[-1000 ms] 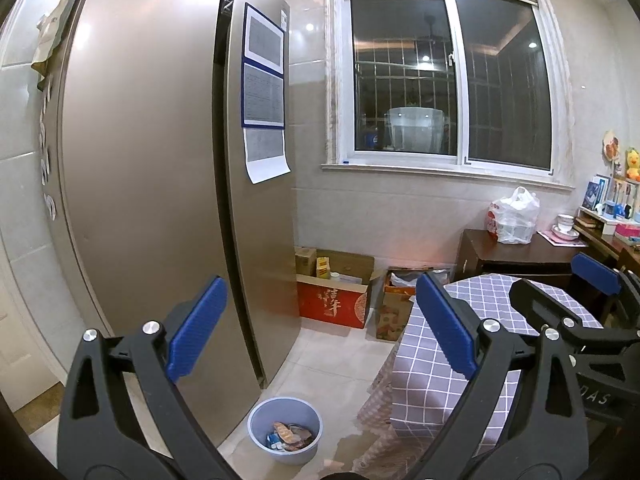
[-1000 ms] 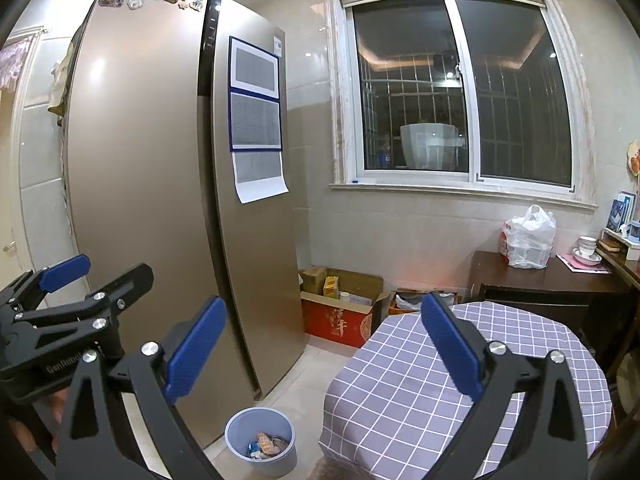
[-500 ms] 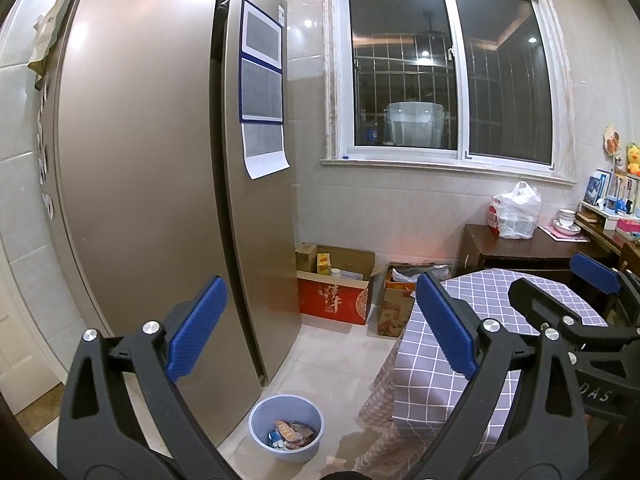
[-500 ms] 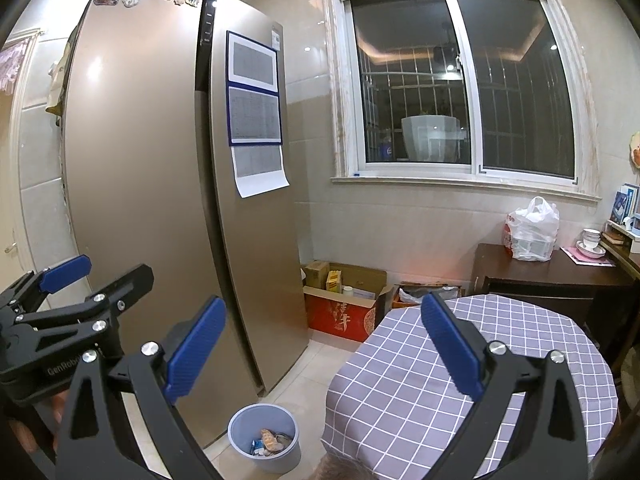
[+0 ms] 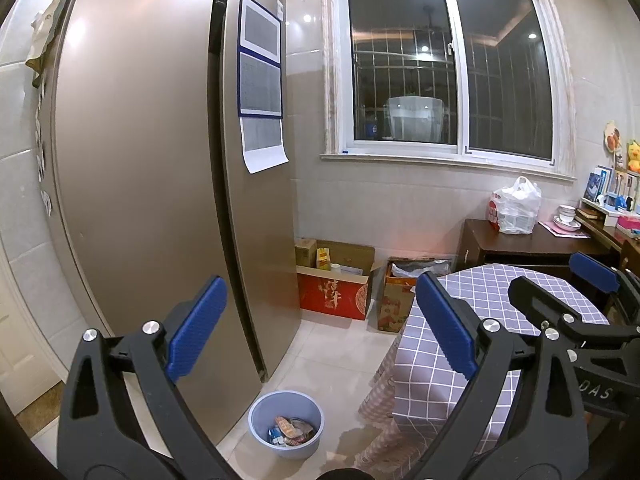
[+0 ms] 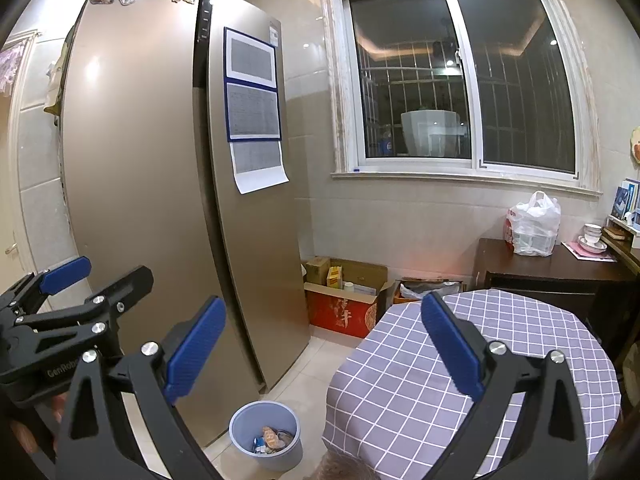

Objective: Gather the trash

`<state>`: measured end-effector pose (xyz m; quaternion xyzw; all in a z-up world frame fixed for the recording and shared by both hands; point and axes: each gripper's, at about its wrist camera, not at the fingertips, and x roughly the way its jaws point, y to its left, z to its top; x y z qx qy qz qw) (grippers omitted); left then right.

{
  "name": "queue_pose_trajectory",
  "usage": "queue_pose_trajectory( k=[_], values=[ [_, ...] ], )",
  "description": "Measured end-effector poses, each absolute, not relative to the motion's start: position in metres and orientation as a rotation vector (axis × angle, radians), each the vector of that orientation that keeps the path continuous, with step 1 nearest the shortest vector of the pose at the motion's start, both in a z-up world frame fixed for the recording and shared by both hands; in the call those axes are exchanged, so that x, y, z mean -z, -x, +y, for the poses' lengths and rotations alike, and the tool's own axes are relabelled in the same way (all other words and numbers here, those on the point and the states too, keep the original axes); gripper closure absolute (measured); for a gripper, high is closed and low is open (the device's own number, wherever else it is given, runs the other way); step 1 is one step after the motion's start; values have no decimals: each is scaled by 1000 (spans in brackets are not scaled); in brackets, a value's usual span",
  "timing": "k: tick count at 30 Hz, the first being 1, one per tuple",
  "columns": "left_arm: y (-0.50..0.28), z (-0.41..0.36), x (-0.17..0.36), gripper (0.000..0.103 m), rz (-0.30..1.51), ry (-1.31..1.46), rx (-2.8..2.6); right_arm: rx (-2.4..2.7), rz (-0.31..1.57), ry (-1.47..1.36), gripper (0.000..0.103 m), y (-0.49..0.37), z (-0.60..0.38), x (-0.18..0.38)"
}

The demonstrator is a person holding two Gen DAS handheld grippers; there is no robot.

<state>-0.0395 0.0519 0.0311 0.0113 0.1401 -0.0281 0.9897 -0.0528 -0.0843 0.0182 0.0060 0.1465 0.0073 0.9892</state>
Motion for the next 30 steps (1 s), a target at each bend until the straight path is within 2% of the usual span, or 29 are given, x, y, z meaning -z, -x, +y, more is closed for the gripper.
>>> queue_pose_trajectory(
  k=[30],
  values=[
    [37,54,-26,10,293,-23,58,-18,313,-13,7,50,-85,-7]
  ],
)
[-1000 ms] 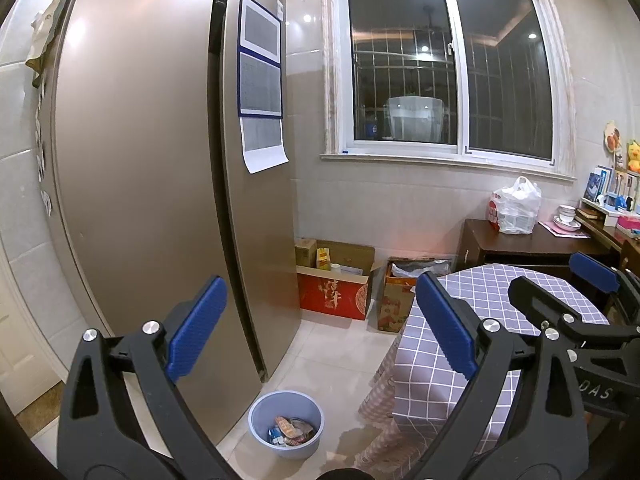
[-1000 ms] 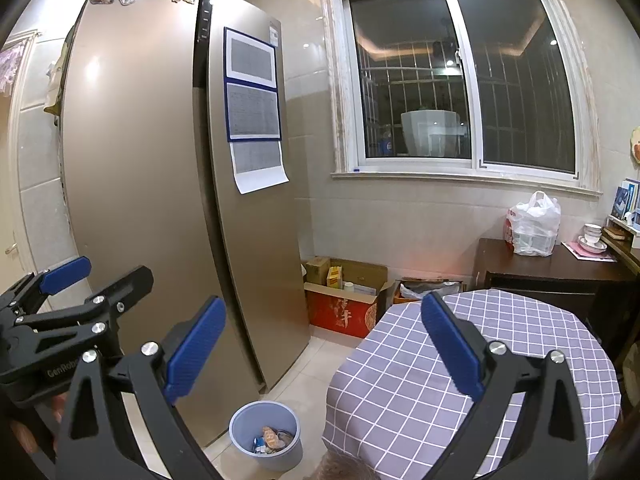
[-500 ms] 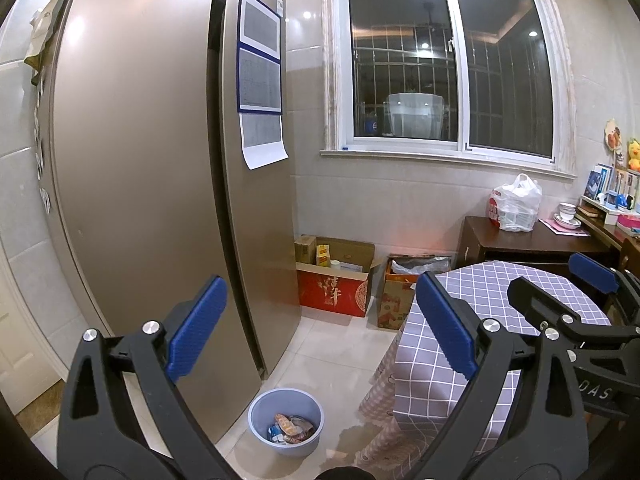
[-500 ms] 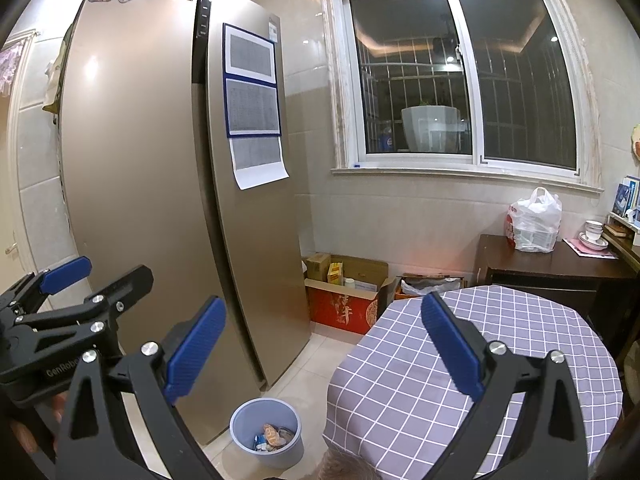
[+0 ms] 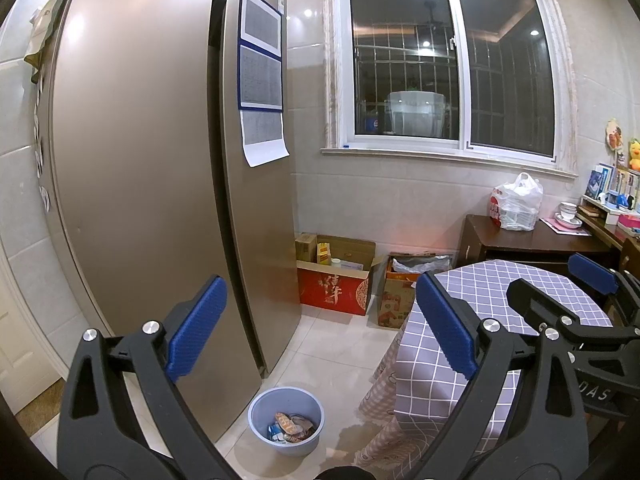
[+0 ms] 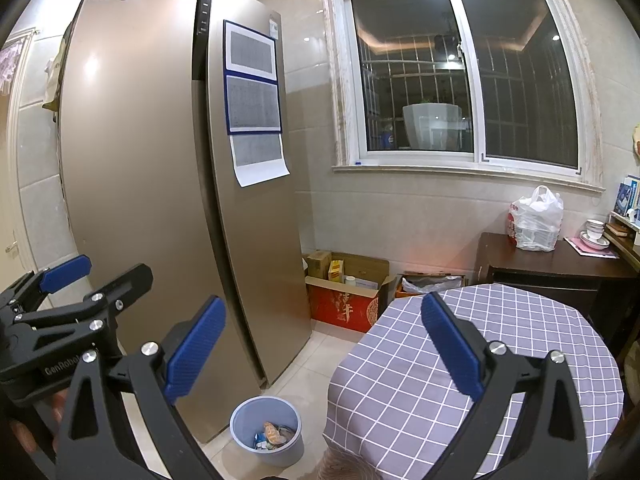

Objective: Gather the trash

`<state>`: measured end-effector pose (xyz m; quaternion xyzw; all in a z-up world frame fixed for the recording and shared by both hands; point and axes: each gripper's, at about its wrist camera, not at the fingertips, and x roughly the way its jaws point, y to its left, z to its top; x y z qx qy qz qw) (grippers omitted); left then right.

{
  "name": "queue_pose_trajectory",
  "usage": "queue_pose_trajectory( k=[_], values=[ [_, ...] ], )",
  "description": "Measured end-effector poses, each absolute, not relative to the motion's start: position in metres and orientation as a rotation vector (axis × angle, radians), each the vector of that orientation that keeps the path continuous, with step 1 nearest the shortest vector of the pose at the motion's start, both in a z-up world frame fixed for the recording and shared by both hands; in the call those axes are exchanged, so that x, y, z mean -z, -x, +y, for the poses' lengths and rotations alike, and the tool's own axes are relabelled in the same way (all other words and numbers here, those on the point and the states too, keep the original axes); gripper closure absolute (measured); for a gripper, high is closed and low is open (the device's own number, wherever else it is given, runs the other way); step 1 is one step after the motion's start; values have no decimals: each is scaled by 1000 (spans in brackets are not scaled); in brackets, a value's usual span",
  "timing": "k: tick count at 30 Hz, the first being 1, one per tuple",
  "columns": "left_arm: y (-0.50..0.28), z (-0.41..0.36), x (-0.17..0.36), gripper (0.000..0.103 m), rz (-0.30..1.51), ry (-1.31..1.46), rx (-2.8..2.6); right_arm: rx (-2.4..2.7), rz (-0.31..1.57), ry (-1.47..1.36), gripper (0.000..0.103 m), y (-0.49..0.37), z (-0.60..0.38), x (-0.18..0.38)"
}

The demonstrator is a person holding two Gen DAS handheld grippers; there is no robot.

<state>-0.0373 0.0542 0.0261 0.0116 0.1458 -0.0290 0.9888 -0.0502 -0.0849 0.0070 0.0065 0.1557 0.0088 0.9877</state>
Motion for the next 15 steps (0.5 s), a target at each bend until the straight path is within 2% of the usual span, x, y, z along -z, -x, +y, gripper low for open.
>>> queue_pose_trajectory(
  k=[15],
  values=[
    [36,54,-28,10,295,-23,59,-20,319,-11,7,46,-86,-4]
  ],
)
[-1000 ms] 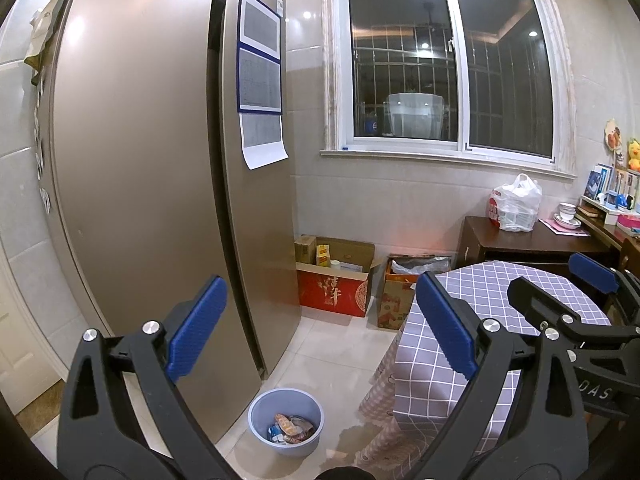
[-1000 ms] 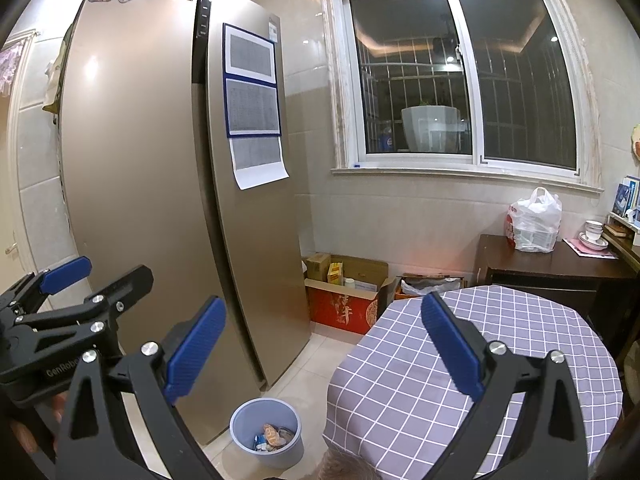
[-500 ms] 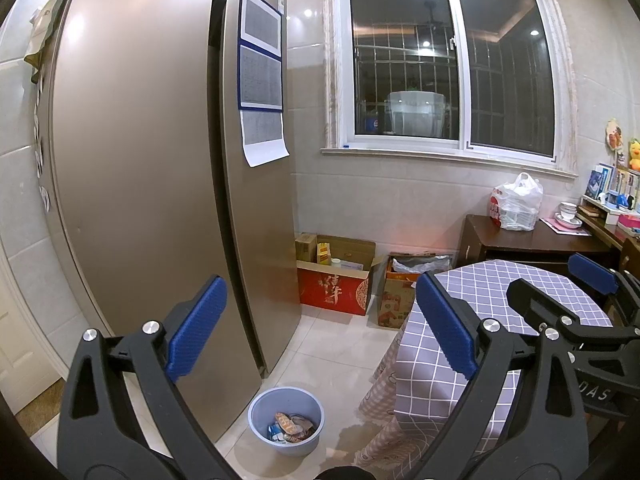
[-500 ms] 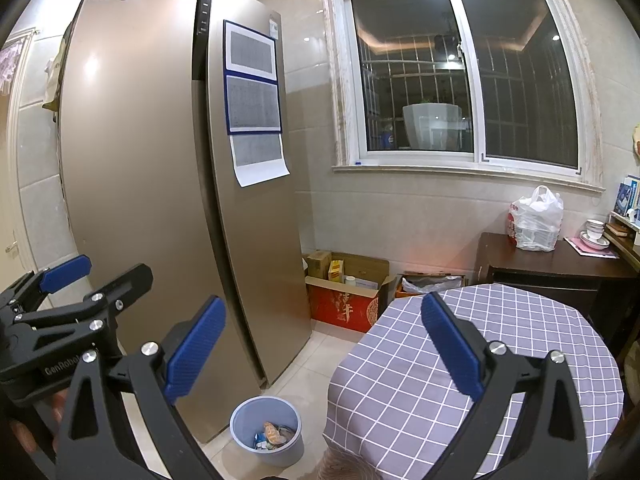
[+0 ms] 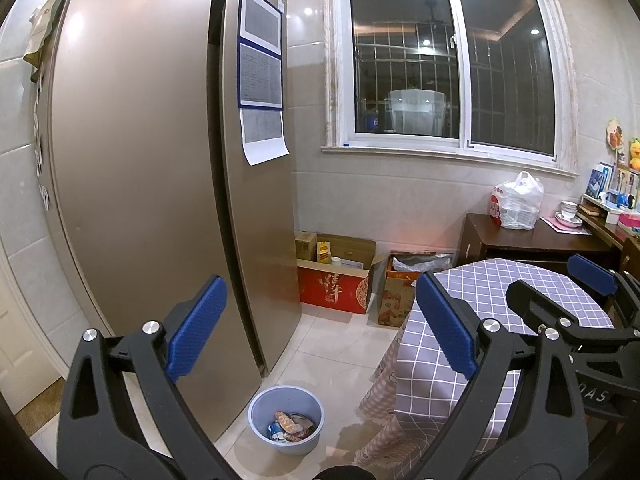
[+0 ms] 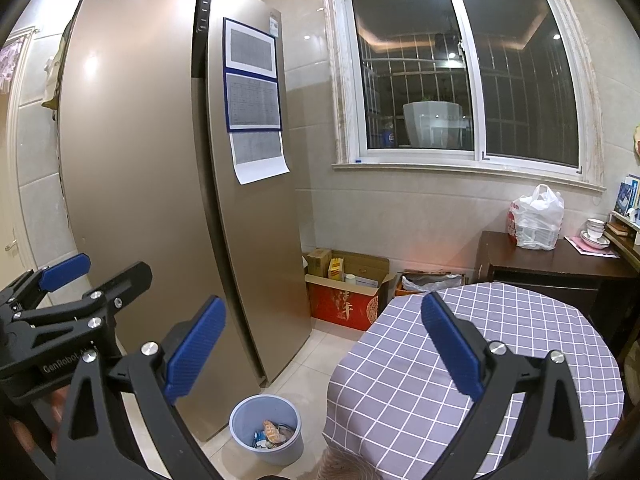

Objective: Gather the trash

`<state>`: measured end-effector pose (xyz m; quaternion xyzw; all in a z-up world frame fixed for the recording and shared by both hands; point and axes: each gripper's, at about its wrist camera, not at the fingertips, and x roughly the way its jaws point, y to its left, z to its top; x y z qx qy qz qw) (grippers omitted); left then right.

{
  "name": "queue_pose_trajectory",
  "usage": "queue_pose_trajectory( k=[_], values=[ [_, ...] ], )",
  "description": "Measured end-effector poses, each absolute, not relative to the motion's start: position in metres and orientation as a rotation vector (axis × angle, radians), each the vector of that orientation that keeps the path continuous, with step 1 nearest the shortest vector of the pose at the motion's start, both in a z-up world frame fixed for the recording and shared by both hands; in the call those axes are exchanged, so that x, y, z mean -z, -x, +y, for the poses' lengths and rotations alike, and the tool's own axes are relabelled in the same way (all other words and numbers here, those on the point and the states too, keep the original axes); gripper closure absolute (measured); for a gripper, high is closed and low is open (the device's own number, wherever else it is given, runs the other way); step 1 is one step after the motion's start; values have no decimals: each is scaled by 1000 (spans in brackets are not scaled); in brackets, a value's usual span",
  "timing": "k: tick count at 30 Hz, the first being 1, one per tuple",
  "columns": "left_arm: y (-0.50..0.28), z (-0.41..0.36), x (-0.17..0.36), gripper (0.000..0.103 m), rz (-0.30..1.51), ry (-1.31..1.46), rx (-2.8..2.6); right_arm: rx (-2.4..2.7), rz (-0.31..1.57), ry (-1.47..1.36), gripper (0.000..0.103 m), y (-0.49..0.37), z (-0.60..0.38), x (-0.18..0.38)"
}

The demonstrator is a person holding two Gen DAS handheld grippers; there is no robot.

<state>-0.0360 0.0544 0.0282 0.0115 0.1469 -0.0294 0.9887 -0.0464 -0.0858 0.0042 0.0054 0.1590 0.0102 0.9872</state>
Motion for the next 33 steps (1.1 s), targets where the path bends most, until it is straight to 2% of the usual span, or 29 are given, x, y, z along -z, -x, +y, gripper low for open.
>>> queue_pose_trajectory(
  k=[33],
  values=[
    [34,57,-29,10,303,-25,66,-22,334,-24,7,49,-92,10]
  ],
)
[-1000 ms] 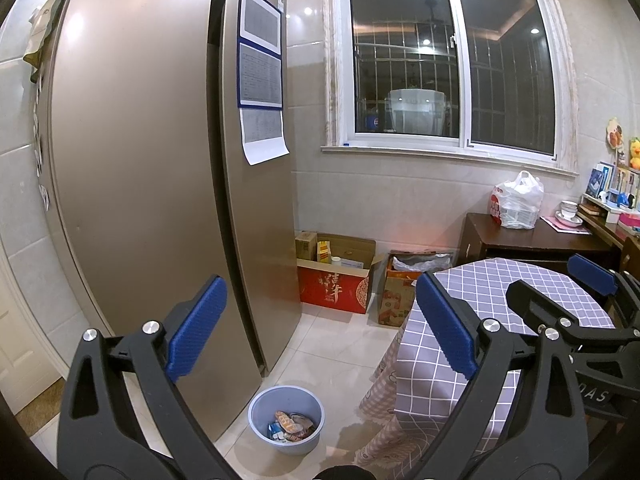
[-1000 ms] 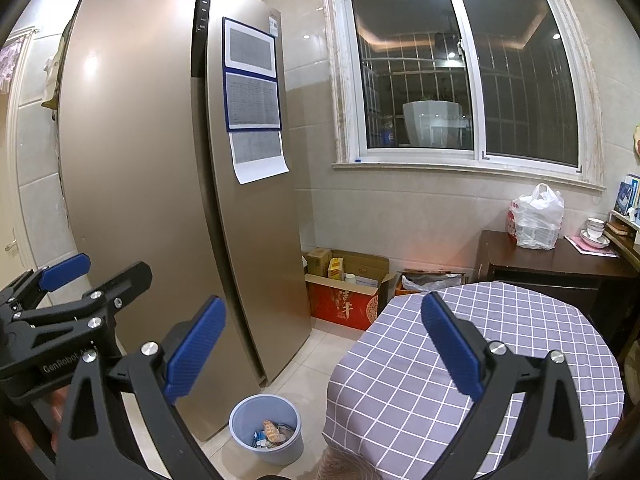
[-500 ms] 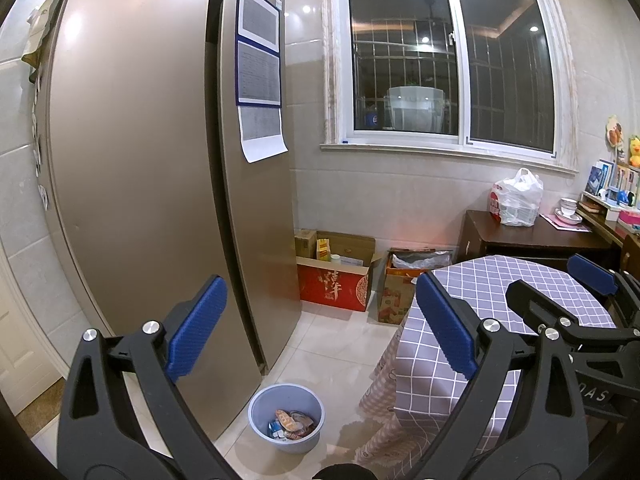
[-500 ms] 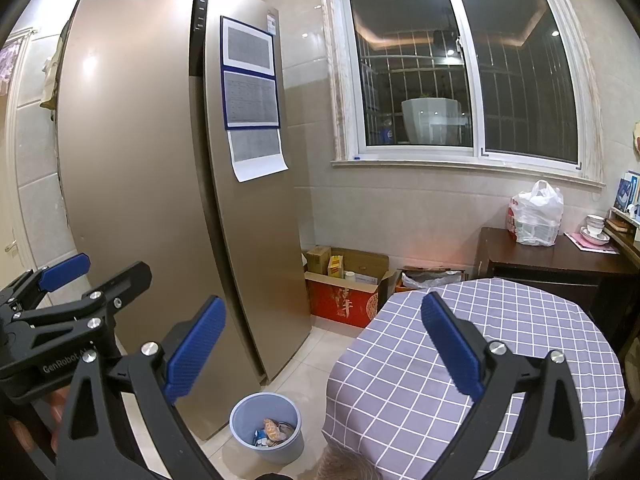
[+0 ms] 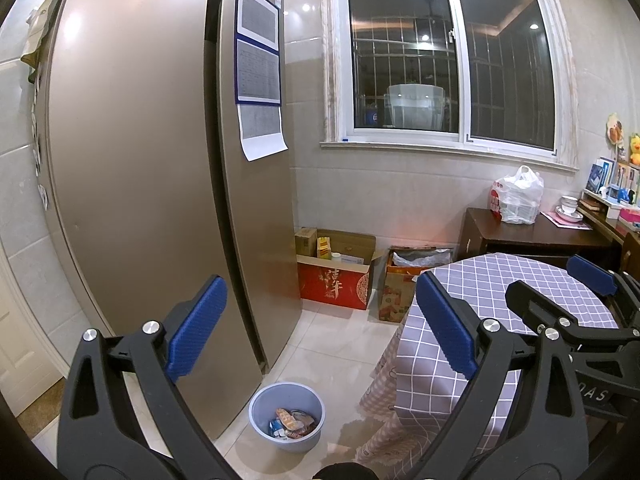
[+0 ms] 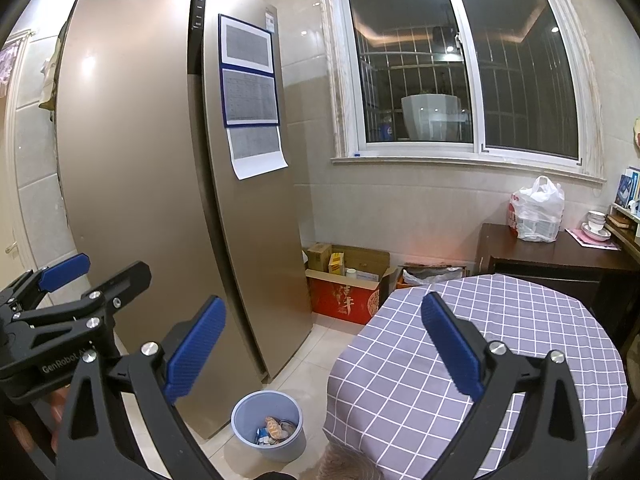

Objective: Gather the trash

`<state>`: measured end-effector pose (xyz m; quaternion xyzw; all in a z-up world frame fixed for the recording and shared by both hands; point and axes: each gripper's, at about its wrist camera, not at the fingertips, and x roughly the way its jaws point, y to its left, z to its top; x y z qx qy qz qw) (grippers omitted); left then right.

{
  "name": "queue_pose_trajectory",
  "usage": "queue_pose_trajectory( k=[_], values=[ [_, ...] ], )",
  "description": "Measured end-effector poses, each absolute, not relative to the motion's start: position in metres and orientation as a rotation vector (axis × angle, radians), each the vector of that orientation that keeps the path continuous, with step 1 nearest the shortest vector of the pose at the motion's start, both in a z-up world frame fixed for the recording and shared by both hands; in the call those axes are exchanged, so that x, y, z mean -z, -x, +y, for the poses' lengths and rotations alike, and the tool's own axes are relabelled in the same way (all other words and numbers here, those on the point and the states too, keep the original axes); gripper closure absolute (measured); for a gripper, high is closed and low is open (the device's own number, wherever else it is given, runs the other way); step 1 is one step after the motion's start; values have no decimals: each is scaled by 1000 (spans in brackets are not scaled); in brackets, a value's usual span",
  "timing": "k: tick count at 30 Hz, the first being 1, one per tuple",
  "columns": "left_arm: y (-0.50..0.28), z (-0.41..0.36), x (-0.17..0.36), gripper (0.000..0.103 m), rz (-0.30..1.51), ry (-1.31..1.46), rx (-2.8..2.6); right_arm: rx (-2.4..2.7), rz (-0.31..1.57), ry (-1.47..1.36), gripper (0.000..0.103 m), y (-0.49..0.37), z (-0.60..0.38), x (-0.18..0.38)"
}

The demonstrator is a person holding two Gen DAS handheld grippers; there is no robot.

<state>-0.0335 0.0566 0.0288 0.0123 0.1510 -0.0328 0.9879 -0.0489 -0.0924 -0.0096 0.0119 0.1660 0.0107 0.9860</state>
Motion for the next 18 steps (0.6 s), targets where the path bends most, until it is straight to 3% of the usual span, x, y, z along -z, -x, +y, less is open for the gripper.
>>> queue_pose_trajectory(
  k=[18],
  values=[
    [32,59,-30,10,306,-26,68,-21,342,-27,7,49,-90,19]
  ],
)
